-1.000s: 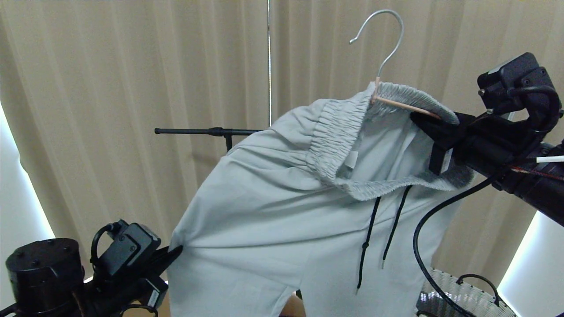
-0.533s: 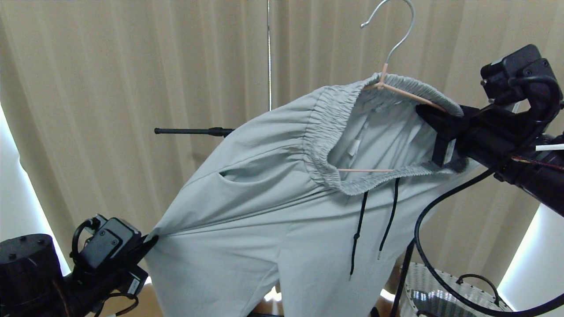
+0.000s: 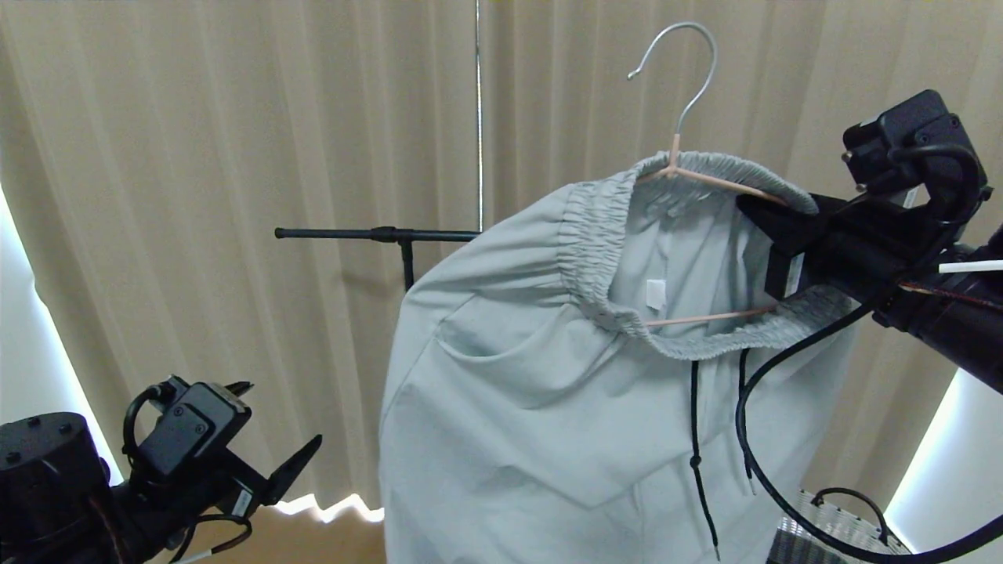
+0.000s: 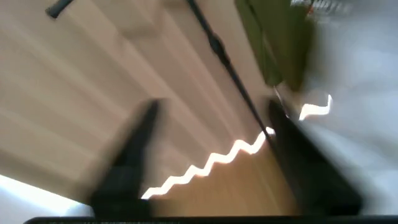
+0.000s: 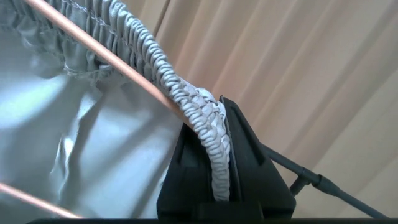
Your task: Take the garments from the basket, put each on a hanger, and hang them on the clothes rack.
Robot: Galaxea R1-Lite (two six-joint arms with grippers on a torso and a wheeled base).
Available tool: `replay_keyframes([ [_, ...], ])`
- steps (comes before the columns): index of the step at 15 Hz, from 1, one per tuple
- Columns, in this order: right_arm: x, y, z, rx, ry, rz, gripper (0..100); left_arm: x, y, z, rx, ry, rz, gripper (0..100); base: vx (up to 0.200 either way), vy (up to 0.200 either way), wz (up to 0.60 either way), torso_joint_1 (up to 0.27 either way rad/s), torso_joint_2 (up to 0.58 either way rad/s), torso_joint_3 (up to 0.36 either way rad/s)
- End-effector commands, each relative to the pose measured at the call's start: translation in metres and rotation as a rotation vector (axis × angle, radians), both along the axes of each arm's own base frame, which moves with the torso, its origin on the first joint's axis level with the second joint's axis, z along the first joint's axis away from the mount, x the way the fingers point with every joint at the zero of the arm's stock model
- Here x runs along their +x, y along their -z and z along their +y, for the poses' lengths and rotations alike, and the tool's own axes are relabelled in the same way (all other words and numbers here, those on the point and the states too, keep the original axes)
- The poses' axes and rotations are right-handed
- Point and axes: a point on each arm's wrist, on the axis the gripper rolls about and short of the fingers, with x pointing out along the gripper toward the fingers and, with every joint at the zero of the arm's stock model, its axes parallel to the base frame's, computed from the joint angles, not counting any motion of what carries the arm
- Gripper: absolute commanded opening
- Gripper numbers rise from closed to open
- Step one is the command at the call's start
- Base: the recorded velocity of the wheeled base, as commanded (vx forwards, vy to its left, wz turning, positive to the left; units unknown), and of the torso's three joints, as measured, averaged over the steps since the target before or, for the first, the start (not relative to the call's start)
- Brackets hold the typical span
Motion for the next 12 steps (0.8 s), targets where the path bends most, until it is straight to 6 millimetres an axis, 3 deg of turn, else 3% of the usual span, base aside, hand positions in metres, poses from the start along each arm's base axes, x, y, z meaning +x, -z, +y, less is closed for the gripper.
replay_keyframes([
  [1,0.002,0.008,-0.003,-0.014,0.015,0.028,0,0.0,0.0,-0.001,-0.003,0.011,0.0,100,0.0,0.0,0.0,0.0,0.0,0.0],
  [6,0.009,0.021,-0.045,-0.065,0.203,0.17,0,-0.012,-0.033,-0.007,-0.198,0.026,-0.178,100,0.0,0.0,0.0,0.0,0.0,0.0],
  [8,0.001,0.026,-0.061,-0.079,0.315,0.219,0,-0.02,-0.043,-0.005,-0.29,0.017,-0.21,100,0.0,0.0,0.0,0.0,0.0,0.0],
  [12,-0.024,0.033,-0.106,-0.12,0.556,0.317,0,-0.036,-0.061,-0.001,-0.303,0.017,-0.291,100,0.0,0.0,0.0,0.0,0.0,0.0],
])
